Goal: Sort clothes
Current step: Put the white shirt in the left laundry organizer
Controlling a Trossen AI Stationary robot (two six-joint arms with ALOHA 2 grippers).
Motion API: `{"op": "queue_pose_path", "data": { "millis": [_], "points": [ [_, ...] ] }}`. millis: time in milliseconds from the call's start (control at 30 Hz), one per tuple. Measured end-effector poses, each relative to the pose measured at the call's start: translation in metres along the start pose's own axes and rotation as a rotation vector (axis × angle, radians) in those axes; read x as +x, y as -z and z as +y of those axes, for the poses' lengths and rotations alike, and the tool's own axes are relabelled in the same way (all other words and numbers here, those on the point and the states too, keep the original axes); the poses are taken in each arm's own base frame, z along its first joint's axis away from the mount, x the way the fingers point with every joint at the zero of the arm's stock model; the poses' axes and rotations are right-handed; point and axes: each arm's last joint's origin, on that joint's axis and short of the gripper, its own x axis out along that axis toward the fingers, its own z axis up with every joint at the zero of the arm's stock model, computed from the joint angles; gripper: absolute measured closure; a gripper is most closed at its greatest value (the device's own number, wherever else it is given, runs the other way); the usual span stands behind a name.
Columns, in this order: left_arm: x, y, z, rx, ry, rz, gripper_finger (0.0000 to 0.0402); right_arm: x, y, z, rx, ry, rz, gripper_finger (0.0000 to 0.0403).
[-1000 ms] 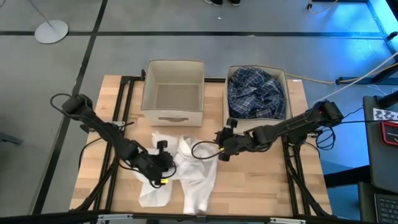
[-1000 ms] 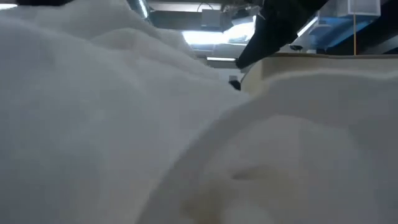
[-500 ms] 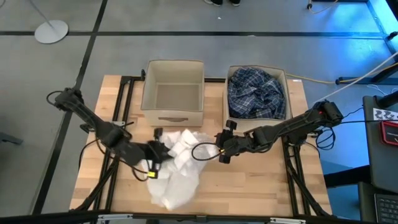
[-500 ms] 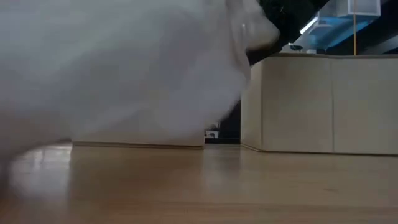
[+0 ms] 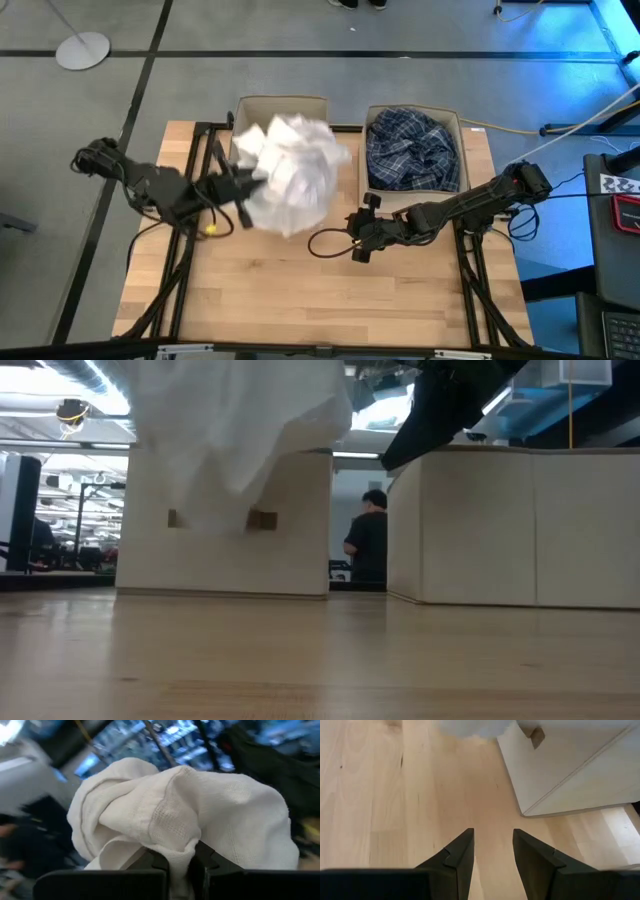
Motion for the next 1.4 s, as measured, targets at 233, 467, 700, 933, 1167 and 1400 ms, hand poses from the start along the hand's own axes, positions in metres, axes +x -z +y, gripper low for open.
{"op": "queue_pose_path", "data": {
  "millis": [233,467,700,933,1167,1400],
  "points": [
    [0.006,-0.033,0.049,0.079,-0.221,-0.151,0.0384,0.0,0.0,0.0,0.002,0.001,-0.003,0.0263],
    [0.006,-0.036,0.099,0.097,-0.38,-0.245,0.0382,0.0,-0.001,0.0,0.004,0.0,-0.009,0.0263],
    [0.028,-0.019,0.126,0.104,-0.503,-0.19,0.0381,0.0,-0.001,0.0,0.006,-0.001,-0.012,0.0263],
    [0.06,0.014,0.136,0.092,-0.488,0.017,0.0381,0.0,-0.002,0.0,0.009,-0.003,-0.018,0.0263],
    [0.095,0.06,0.126,0.033,-0.385,0.325,0.038,0.0,-0.002,0.0,0.01,-0.003,-0.02,0.0263],
    [0.123,0.101,0.101,0.014,-0.228,0.601,0.038,0.0,-0.002,0.0,0.011,-0.003,-0.021,0.0263]
  ]
}}
